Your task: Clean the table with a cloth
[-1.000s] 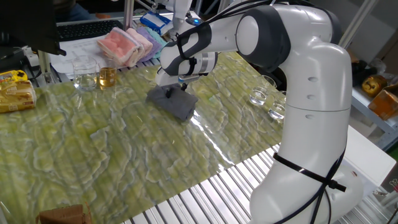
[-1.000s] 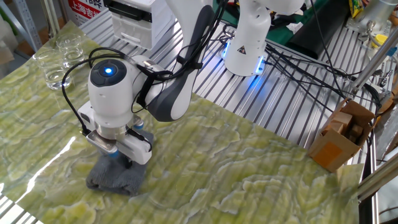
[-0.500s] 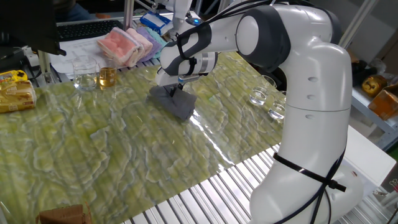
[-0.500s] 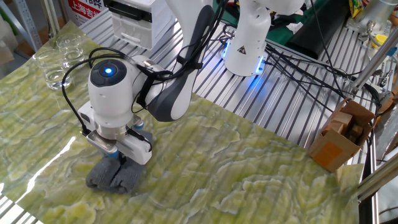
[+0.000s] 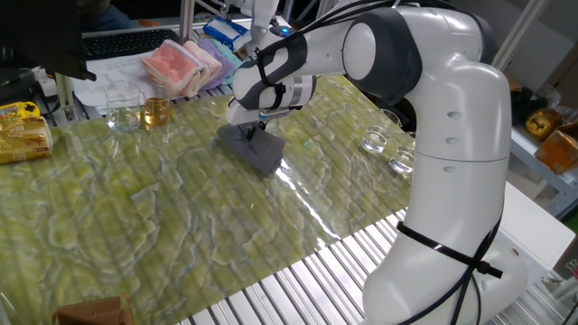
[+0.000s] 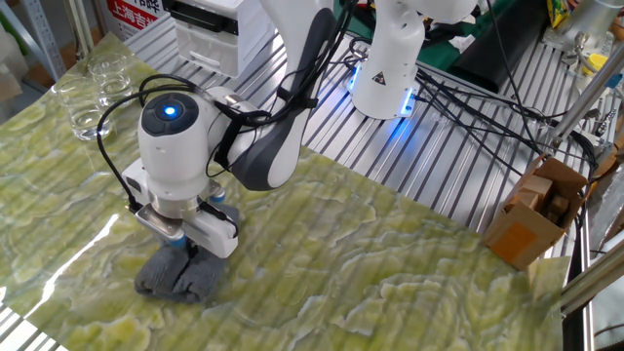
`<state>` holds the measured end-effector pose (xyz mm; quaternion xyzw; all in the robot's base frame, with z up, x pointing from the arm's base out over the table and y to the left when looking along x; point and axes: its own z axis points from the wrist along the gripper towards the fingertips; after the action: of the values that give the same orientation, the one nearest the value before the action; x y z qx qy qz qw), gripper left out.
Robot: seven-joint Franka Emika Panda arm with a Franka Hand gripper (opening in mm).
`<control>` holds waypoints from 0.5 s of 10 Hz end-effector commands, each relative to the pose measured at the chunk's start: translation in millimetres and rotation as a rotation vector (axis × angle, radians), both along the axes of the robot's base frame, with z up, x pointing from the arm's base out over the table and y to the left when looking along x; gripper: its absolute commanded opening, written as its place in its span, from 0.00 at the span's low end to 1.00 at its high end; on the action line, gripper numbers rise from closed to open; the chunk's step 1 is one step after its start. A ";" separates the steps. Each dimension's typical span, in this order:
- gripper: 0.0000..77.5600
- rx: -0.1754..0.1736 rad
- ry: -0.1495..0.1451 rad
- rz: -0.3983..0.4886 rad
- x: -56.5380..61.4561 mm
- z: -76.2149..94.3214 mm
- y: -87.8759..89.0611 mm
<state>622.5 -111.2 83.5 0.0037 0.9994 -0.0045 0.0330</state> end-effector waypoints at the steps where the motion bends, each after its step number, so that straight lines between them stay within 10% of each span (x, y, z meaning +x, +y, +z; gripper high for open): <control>1: 0.02 0.018 0.052 -0.246 -24.7 38.6 84.9; 5: 0.02 0.020 0.058 -0.265 -26.7 43.7 92.0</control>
<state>607.9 -63.3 103.1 0.0723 0.9972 -0.0025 0.0165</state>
